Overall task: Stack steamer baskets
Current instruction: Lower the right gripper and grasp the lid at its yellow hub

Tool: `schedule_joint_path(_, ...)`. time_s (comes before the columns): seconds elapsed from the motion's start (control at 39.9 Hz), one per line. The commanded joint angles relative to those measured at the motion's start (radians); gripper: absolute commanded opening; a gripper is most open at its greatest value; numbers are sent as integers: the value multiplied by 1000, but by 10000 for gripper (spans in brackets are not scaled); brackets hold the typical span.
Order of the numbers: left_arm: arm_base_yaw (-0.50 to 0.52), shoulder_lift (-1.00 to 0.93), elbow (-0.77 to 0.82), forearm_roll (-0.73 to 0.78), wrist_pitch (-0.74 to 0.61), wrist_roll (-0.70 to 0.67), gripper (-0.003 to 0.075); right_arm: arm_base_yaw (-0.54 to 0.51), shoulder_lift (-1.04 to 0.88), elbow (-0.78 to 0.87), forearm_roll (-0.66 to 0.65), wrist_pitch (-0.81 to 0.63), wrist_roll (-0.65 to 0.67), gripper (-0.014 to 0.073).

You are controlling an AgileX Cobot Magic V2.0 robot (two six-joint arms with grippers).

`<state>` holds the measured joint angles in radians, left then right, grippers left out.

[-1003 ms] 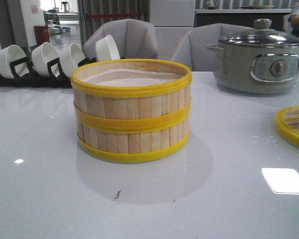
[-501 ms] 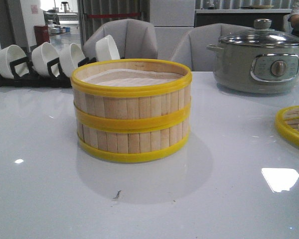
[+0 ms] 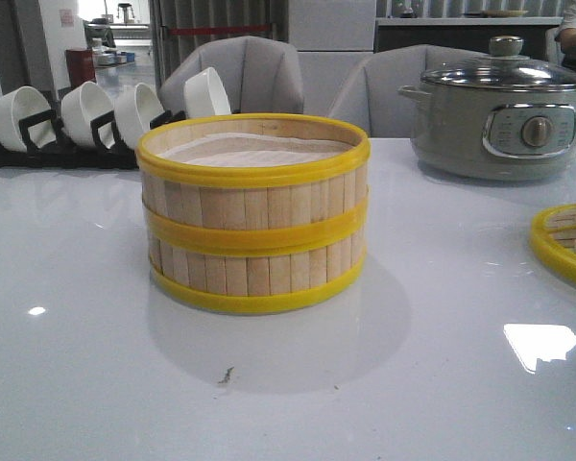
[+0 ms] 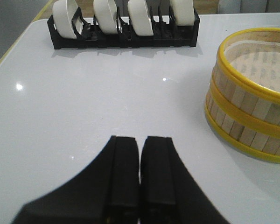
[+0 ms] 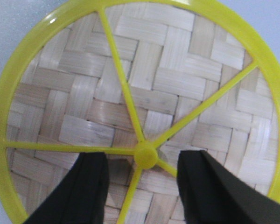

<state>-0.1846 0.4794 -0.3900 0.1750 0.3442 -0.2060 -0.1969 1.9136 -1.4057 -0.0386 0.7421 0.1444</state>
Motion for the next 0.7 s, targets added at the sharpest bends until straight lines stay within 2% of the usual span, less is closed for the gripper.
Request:
schedule_joint_path(0.0,-6,1,-31,2,-89,-4,84,-7,-37,-34,-8,-46,-6,444)
schedule_joint_path(0.45,-6,1,-31,2,-89,-4,84,-7,-8,-34,-8,-81,-6,437)
schedule_joint_path(0.55,-6,1,-31,2,-89,-4,84,-7,-6,-34,-8,-75,-6,331)
schedule_joint_path(0.68,-6,1,-31,2,-89,-4,84,-7,-6,-34,-8,-57,-6,102)
